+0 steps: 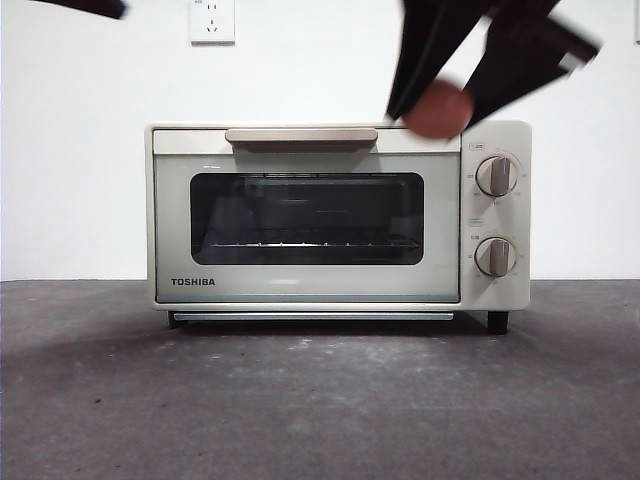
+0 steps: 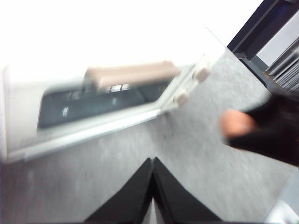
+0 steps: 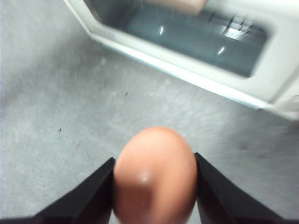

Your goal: Eggoven

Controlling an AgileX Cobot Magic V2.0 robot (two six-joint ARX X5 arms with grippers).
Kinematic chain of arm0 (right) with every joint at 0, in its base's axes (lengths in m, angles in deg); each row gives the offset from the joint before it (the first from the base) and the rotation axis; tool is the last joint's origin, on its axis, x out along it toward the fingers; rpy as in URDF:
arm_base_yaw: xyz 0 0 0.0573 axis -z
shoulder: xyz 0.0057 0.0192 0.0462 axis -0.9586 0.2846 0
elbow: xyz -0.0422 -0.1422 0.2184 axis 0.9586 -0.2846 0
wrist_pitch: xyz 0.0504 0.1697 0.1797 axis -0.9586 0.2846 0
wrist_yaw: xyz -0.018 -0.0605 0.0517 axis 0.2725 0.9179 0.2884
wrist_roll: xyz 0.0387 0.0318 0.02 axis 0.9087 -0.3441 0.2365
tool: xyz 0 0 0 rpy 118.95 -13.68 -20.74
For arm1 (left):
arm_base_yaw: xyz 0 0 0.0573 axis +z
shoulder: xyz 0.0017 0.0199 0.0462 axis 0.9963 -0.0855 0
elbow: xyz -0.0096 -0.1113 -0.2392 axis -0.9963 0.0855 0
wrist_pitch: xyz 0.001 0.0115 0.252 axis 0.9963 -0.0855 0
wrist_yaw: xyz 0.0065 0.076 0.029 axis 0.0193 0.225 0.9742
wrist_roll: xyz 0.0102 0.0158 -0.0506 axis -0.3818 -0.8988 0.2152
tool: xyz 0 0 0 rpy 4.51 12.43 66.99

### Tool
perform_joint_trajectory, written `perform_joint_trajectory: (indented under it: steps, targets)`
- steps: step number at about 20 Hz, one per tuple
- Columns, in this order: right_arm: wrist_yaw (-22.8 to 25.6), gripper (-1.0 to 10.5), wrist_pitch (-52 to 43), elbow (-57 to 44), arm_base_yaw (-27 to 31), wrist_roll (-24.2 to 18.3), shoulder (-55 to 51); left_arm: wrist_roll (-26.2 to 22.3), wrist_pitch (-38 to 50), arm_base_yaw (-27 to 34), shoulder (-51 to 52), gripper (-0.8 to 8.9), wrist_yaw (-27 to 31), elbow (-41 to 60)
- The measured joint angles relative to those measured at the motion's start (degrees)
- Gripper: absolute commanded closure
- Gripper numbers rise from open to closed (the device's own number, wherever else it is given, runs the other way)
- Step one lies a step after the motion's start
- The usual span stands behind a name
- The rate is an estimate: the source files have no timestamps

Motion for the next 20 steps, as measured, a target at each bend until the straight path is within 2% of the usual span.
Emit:
perform_joint_trajectory:
  steps: [2,6,14,20]
  targets:
    - [1.7,9.4,2.4,0.0,0.0,-0.6,-4.9,0.0,4.0,-1.9,-5.5,8.06,1.9,-2.5]
    - [2.0,9.4,5.0,0.0,0.0,-0.7,-11.9,-0.2,8.1,-4.0,-14.1,8.06,5.2,-6.3]
    - [5.1,9.4,9.7,0.0,0.0,-0.8,-19.1,-2.7,11.2,-5.0,-25.7,8.06,5.8,-12.1]
    - [7.1,9.4,11.5,0.0,0.0,-0.8,-20.9,-3.5,14.3,-5.7,-30.2,8.06,6.3,-13.1]
